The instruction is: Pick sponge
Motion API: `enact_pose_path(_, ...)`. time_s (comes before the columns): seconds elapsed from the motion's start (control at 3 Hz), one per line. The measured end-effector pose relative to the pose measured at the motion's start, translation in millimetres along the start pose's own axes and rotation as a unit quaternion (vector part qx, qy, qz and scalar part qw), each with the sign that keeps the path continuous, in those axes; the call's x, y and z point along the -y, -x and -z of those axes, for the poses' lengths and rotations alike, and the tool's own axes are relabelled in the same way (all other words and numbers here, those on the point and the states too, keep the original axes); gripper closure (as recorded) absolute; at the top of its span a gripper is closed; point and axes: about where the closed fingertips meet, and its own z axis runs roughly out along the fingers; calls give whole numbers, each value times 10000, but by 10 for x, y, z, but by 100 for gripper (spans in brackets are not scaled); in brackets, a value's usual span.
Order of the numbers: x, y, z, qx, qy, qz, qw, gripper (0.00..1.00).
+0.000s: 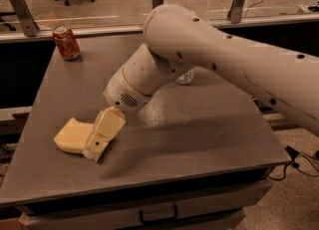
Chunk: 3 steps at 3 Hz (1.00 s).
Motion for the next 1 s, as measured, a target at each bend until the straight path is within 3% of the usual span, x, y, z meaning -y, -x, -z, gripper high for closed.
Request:
enact_pose_path(0.67, -137, -93, -298, 128, 385, -361, 9985, 41)
enact_pose_path(1.0, -141, -67, -271, 130, 387, -363, 9985, 64)
